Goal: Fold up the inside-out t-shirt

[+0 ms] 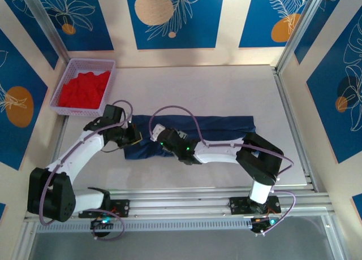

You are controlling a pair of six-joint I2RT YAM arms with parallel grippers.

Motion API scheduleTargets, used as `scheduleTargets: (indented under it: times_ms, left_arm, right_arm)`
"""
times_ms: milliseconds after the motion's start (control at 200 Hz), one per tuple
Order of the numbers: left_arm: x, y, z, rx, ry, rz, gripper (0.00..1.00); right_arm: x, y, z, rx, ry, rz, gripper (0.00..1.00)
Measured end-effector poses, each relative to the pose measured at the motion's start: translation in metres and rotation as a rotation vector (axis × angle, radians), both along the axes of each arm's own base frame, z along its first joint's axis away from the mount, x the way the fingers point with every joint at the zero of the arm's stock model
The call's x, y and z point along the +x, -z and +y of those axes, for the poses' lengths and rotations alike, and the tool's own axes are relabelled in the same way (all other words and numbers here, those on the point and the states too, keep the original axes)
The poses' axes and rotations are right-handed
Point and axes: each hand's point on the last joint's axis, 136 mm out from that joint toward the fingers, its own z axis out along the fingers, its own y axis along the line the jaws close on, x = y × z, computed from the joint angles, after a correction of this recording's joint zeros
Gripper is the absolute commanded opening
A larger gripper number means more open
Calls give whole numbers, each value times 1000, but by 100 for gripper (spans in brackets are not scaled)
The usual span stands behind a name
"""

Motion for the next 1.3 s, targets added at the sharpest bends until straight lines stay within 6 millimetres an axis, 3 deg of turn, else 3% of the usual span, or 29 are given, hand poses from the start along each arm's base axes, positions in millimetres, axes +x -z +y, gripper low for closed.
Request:
scheduleTargets:
  times_ms: [100, 245, 490, 640, 765, 825, 970, 1140, 1300]
  left_arm:
    - [4, -4, -1, -3, -1, -18, 0]
    - [1, -3, -3, -6, 9, -12, 0]
    - [-16, 19, -13, -15, 63, 61, 0]
    - [-26, 38, -18, -19, 87, 129, 12]
    - [-30, 44, -22, -36, 101, 156, 36]
    - [-30, 44, -24, -42, 119, 152, 43]
    - [-32, 43, -24, -39, 144, 153, 49]
    - [-22, 40, -17, 18, 138, 103, 51]
    - [-6, 43, -9, 82, 104, 58, 50]
  right_arm:
    - [7, -8, 1, -26, -18, -22, 16]
    - [1, -3, -3, -100, -64, -2, 15]
    - [-14, 0, -19, -175, -110, 37, 19]
    - [-25, 13, -25, -180, -120, 111, 27]
    - [-43, 37, -40, -202, -101, 208, 35]
    - [-51, 48, -49, -210, -77, 259, 39]
    - [-67, 62, -64, -216, -25, 360, 43]
    - [-74, 47, -64, -32, 27, 488, 47]
    - [-37, 20, -61, 340, 195, 633, 49]
